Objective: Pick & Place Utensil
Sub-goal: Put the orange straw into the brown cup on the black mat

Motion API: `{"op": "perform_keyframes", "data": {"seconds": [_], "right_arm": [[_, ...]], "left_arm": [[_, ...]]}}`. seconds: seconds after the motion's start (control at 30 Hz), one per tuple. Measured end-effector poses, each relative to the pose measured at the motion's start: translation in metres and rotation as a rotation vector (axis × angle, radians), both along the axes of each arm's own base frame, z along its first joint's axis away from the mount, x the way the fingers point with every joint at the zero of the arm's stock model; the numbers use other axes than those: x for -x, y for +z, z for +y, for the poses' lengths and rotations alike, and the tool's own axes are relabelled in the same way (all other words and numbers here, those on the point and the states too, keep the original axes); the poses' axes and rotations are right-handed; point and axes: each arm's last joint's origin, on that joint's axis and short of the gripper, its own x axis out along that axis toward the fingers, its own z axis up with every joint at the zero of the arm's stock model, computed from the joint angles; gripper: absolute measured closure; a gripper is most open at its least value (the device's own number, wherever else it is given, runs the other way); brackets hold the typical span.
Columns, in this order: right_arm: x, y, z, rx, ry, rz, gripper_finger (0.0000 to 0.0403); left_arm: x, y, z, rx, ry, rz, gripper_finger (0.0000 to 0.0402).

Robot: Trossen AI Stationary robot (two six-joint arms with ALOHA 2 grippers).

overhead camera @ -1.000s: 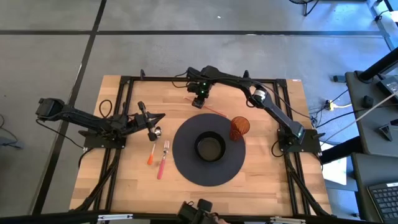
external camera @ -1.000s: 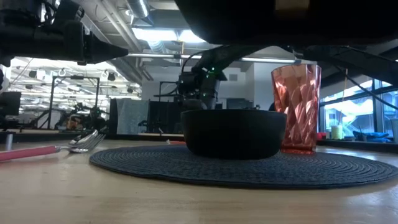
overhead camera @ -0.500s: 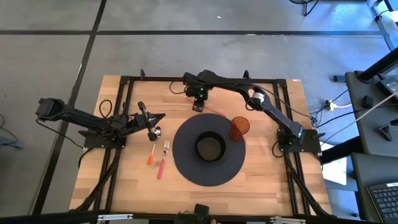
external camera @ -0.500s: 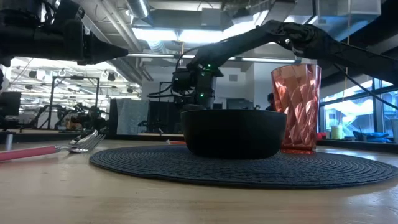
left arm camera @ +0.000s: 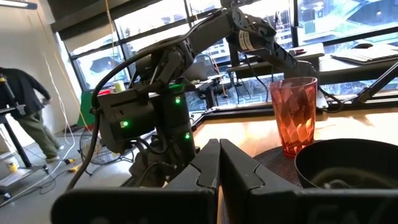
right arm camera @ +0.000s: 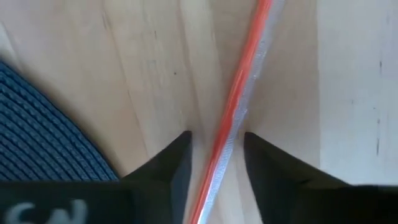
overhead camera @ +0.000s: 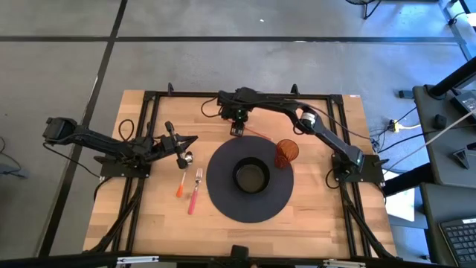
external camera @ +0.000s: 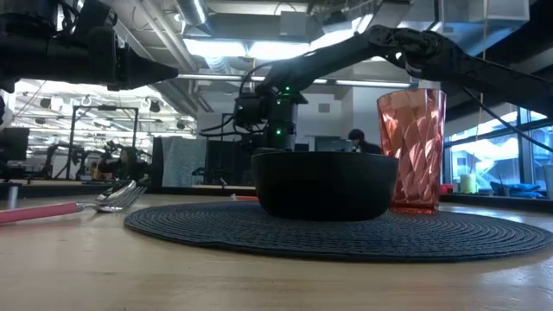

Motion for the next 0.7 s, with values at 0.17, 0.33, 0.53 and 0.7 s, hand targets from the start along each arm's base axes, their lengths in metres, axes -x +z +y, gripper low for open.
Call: {"op": "perform_keyframes", "data": {"seconds": [0.17,0.33,0.53,0.7], "right_arm": [[-0.001,0.000,0.000,0.006,-0.002,-0.010,0.0358],[-0.002,0.000,-0.002,0.011,0.001,-0.022,0.0391],[-0.007,0.013,-0.005,0.053,0.026,-0.107,0.0398],[0.002,0.069,0.002,0.099,0.041,-0.207,0.0400]], "left_arm": [[0.000,0.000,0.000,0.000,0.000,0.000,0.0400],[0.000,0.000,0.000,0.001,0.000,0.000,0.0400],[0.000,0.000,0.000,0.000,0.001,0.000,0.0397],[0.000,0.000,0.000,0.000,0.001,0.000,0.0400]]}}
